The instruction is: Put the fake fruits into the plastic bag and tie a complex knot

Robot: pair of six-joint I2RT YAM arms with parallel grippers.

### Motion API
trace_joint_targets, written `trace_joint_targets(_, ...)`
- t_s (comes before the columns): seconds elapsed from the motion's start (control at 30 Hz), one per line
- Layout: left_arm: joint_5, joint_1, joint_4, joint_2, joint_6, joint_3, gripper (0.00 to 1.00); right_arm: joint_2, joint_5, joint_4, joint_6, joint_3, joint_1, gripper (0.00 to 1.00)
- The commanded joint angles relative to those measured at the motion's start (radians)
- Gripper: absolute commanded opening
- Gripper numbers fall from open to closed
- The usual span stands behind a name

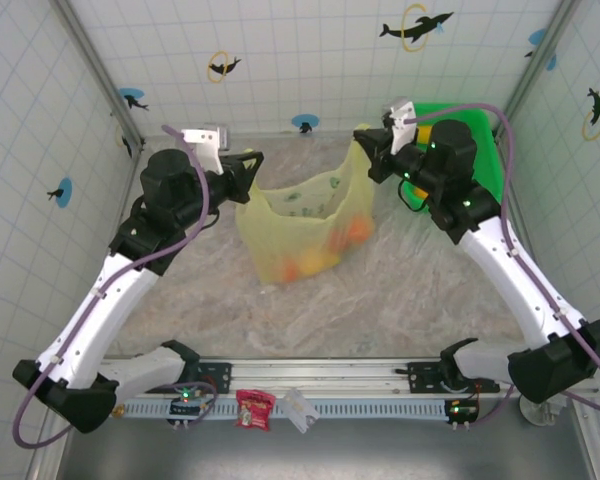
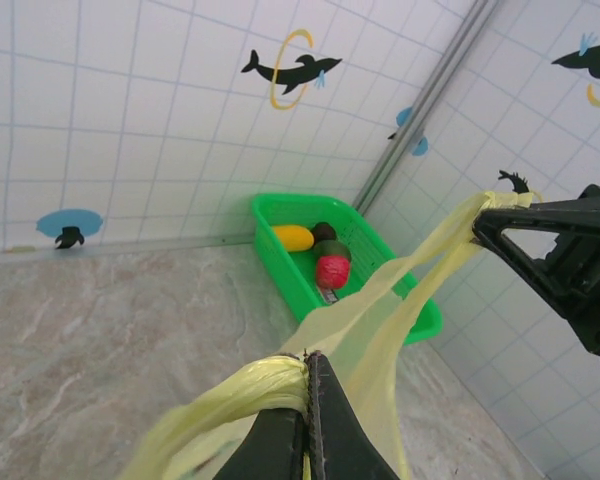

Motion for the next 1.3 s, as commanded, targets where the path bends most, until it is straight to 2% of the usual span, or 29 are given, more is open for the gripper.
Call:
trace_joint_targets(0.0, 0.067, 0.009, 0.079, 0.021, -0.023, 0.073, 0.00, -0.058, 0.144, 0.049, 0.109, 0.009, -0.008, 0.00)
trace_joint_targets(0.17, 0.132, 0.030, 0.146, 0.041, -0.071, 0.075, 0.00, -0.082, 0.259, -0.044, 0.134, 0.039, -0.025, 0.00)
trace_joint_targets(0.37, 0.181, 0.037, 0.190, 0.067, -0.100, 0.099, 0.00, -0.099, 0.286, -0.113, 0.162, 0.090, -0.064, 0.00)
trace_joint_targets(0.57, 0.147, 0.040, 0.238, 0.022, -0.079, 0.029, 0.00, -0.114, 0.316, -0.129, 0.232, 0.093, -0.073, 0.00)
trace_joint_targets(0.7, 0.150, 0.054, 0.298, -0.005, -0.087, -0.076, 0.00, -0.143, 0.286, -0.088, 0.276, -0.040, -0.077, 0.00)
trace_joint_targets(0.87, 0.223, 0.064, 0.382, 0.013, -0.127, -0.163, 0.00, -0.158, 0.282, -0.069, 0.271, -0.125, -0.082, 0.00)
trace_joint_targets(1.07, 0.309, 0.066, 0.456, 0.033, -0.143, -0.183, 0.00, -0.138, 0.242, -0.077, 0.284, -0.090, -0.104, 0.00)
trace_joint_targets(1.27, 0.342, 0.064, 0.469, 0.048, -0.140, -0.114, 0.00, -0.104, 0.243, -0.118, 0.255, 0.001, -0.106, 0.00)
